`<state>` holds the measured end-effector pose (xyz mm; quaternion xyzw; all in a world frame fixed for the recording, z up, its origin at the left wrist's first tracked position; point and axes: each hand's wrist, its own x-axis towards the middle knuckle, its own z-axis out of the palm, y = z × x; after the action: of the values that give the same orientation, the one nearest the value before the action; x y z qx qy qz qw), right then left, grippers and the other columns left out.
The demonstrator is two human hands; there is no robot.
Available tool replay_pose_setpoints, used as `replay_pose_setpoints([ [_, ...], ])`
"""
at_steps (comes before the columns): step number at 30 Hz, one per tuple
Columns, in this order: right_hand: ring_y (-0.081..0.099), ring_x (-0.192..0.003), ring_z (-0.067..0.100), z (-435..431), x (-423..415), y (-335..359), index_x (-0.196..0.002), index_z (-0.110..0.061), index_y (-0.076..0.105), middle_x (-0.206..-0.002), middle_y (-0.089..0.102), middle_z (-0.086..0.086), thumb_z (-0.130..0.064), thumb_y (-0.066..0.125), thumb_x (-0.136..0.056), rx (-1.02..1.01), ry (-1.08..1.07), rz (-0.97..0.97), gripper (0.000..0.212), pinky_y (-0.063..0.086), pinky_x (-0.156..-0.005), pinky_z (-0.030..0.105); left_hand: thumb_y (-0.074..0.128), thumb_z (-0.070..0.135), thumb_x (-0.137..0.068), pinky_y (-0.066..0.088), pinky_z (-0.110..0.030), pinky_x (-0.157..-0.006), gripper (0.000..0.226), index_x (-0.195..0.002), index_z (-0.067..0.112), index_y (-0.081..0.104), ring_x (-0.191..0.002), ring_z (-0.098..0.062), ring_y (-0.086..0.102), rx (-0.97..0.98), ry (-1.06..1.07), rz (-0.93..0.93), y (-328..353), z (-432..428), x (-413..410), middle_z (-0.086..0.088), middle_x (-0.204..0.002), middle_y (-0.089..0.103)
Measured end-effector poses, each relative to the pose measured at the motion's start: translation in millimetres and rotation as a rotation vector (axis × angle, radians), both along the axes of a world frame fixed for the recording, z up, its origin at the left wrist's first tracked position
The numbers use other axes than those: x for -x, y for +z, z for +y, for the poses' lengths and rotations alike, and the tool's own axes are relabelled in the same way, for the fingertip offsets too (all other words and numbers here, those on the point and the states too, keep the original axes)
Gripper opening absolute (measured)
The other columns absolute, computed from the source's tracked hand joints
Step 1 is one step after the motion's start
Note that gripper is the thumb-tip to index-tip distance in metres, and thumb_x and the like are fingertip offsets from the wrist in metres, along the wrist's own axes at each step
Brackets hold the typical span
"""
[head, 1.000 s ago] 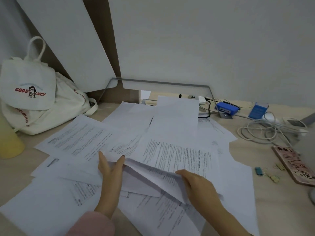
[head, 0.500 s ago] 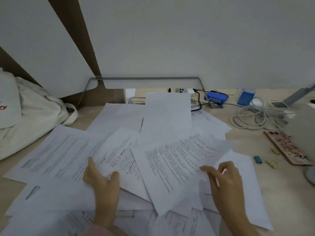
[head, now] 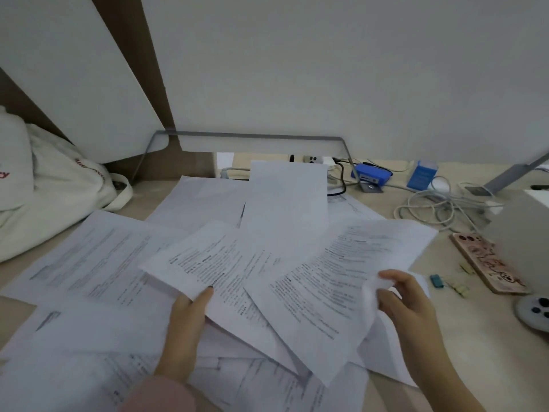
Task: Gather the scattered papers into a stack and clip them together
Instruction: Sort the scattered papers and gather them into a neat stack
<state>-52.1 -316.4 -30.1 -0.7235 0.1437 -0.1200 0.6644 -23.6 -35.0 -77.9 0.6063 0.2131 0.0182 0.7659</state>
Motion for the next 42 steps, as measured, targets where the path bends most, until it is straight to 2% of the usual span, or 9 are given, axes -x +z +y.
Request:
replay_pose_setpoints([
  [4,0.059,-0.078,0.023,-17,-7,22,-0.079,-0.018,0.057,-0.087,0.065,0.007,0.002,0.045,-0.086,-0.384,0.258,0.020,0.024,0.051,-0.067,0.034,0.050,0.004,-0.091,0.047,-0.033,-0.082,0.033,-0.124,0.008,0.053,-0.101,-0.026,0.058,0.107,-0.043,0.058,9,0,7,-0.009,-0.114,0.062],
  [8,0.059,-0.067,0.021,-32,-19,23,-0.070,-0.015,0.052,-0.073,0.060,0.006,-0.010,0.064,-0.065,-0.600,0.493,0.094,0.014,0.049,-0.053,0.029,0.060,0.004,-0.083,0.049,-0.037,-0.086,0.033,-0.115,0.009,0.061,-0.101,-0.030,0.064,0.054,-0.207,0.048,16,9,21,-0.013,-0.110,0.069],
  [14,0.039,-0.065,0.018,-31,-39,-18,-0.070,-0.014,0.055,-0.075,0.043,0.009,0.005,0.041,-0.087,0.122,0.427,0.251,0.029,0.033,-0.062,0.029,0.058,0.012,-0.088,0.051,-0.045,-0.088,0.024,-0.111,0.012,0.064,-0.096,-0.030,0.067,-0.053,-0.142,0.074,15,-7,28,-0.013,-0.106,0.071],
  [17,0.036,-0.057,0.015,-23,-46,-23,-0.070,-0.018,0.053,-0.063,0.042,0.006,0.004,0.042,-0.086,0.318,0.500,0.246,0.029,0.029,-0.052,0.022,0.049,0.027,-0.093,0.051,-0.033,-0.071,0.020,-0.101,0.020,0.066,-0.081,-0.018,0.072,-0.059,-0.101,0.089,17,-27,29,0.000,-0.089,0.076],
  [19,0.032,-0.049,0.011,-21,-51,-24,-0.071,-0.019,0.052,-0.058,0.039,-0.001,0.002,0.042,-0.086,0.396,0.541,0.243,0.028,0.024,-0.043,0.015,0.055,0.039,-0.089,0.052,-0.036,-0.077,0.026,-0.107,0.023,0.066,-0.089,-0.020,0.071,-0.065,-0.129,0.118,17,-37,31,0.001,-0.096,0.076],
  [24,0.034,-0.050,0.008,-23,-62,-27,-0.085,-0.019,0.054,-0.066,0.043,-0.001,0.001,0.041,-0.088,0.376,0.606,0.248,0.025,0.029,-0.041,0.010,0.057,0.022,-0.089,0.049,-0.035,-0.084,0.033,-0.121,0.019,0.059,-0.102,-0.020,0.063,-0.102,-0.123,0.150,13,-59,29,0.000,-0.112,0.068],
  [30,0.051,-0.086,0.003,-36,-87,-24,-0.119,-0.023,0.051,-0.118,0.052,0.000,-0.004,0.045,-0.091,0.314,0.534,0.201,0.034,0.041,-0.064,0.008,0.055,0.019,-0.090,0.049,-0.053,-0.090,0.021,-0.110,0.017,0.063,-0.099,-0.031,0.066,-0.201,-0.002,0.190,4,-65,31,-0.009,-0.110,0.070],
  [36,0.060,-0.088,0.021,-35,-147,-10,-0.131,-0.006,0.044,-0.110,0.057,0.010,-0.005,0.048,-0.091,-0.035,0.344,0.270,0.040,0.049,-0.080,0.027,0.053,0.017,-0.091,0.046,-0.049,-0.092,0.023,-0.114,0.015,0.056,-0.102,-0.031,0.060,-0.305,0.096,0.221,8,-56,26,-0.010,-0.114,0.063],
  [42,0.060,-0.061,0.023,-18,-187,-13,-0.118,-0.014,0.036,-0.084,0.057,0.015,-0.002,0.055,-0.088,-0.267,0.338,0.425,0.038,0.055,-0.049,0.026,0.052,0.016,-0.091,0.044,-0.047,-0.095,0.027,-0.118,0.013,0.057,-0.106,-0.030,0.058,-0.354,0.125,0.228,11,-43,23,-0.010,-0.117,0.063],
])
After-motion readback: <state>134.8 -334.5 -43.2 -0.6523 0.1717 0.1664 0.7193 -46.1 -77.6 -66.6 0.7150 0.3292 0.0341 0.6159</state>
